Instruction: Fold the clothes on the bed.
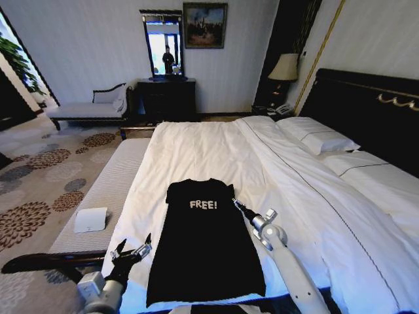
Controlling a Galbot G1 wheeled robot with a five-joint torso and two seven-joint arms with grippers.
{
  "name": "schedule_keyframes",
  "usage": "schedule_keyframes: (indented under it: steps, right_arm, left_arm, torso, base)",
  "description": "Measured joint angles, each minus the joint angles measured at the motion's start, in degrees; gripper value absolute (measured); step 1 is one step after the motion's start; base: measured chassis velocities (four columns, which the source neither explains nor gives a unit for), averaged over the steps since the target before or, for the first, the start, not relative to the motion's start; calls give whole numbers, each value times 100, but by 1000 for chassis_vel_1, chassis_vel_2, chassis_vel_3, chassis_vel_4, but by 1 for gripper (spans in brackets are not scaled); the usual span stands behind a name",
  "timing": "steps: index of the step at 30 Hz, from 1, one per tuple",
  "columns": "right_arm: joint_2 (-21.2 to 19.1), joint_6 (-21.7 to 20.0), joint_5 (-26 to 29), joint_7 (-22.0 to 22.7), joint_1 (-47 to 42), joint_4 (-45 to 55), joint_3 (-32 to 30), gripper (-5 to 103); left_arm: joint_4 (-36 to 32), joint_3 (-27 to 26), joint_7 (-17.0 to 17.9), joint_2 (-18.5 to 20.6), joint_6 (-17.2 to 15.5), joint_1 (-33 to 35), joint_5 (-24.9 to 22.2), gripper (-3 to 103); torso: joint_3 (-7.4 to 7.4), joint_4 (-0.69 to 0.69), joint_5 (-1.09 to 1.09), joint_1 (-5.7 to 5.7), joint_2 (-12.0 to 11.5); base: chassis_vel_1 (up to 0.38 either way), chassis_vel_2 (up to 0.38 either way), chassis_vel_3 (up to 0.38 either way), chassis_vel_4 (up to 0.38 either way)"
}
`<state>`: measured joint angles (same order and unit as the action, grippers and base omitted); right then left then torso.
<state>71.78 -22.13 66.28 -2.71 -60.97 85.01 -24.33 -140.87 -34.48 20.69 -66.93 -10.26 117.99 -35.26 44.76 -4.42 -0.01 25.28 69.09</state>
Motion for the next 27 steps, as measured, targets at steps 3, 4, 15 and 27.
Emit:
schedule_keyframes:
  steps: [3,4,15,27]
  right_arm:
    - [-3,-31,4,30,-11,121,84,100]
    - [-11,-51,11,49,-14,191,147,100]
    - [-302,-145,-398,154,-295,855,1119,100]
    - [-501,46,-815,-62,-423,1099,997,100]
  left_arm:
    - [-21,-4,-1,-25,2,13,4,100]
    - [-28,-5,-1,-31,2,19,8,100]
    - [-62,-33,-5,-22,9,24,0,100]
    - [-34,17,-7,-1,9,-41,-12,100]
  torso:
    - [0,0,0,0,0]
    - [0,0,0,0,0]
    - [0,0,0,0,0]
    - [0,-1,-1,0,0]
  base:
    - [0,0,0,0]
    - [0,0,0,0]
    - [0,0,0,0]
    - [0,0,0,0]
